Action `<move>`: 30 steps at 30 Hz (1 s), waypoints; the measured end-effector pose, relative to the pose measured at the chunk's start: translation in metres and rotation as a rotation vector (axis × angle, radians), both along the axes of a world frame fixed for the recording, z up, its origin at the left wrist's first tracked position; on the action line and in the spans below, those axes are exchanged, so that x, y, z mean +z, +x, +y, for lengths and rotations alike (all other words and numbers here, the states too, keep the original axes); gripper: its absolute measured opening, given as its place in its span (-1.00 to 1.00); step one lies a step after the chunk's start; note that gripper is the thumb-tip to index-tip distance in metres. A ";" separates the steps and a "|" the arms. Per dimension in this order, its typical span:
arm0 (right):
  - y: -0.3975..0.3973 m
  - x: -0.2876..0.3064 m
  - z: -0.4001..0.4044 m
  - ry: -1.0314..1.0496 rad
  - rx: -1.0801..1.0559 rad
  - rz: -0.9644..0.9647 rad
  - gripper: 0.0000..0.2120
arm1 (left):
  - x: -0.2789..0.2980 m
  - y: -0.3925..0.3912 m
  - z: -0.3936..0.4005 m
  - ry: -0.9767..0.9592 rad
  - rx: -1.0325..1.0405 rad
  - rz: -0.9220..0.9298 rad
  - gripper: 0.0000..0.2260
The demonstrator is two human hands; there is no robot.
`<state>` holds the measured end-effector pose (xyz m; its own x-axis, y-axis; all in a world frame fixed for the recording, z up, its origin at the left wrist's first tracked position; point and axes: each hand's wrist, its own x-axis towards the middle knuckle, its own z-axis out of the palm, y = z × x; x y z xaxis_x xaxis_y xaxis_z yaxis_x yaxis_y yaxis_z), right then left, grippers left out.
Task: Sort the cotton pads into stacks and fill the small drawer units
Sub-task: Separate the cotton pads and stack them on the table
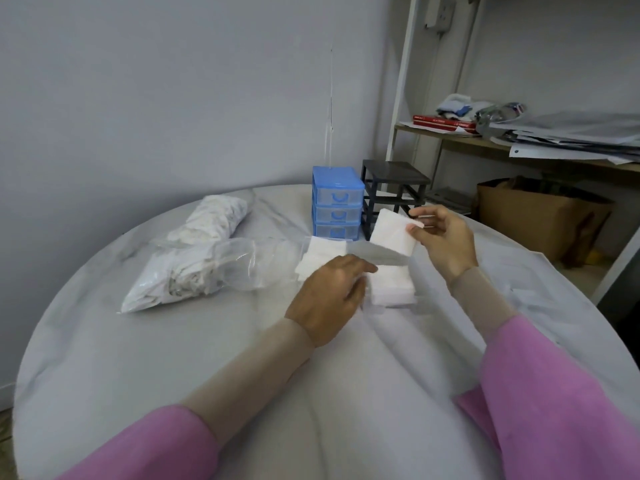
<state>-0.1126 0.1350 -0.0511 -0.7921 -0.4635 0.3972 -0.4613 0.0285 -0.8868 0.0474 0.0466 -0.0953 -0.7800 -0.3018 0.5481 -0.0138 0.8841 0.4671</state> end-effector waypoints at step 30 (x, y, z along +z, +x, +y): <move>-0.022 -0.028 -0.021 0.555 -0.057 0.398 -0.92 | -0.011 -0.017 0.011 -0.196 -0.082 -0.180 -0.41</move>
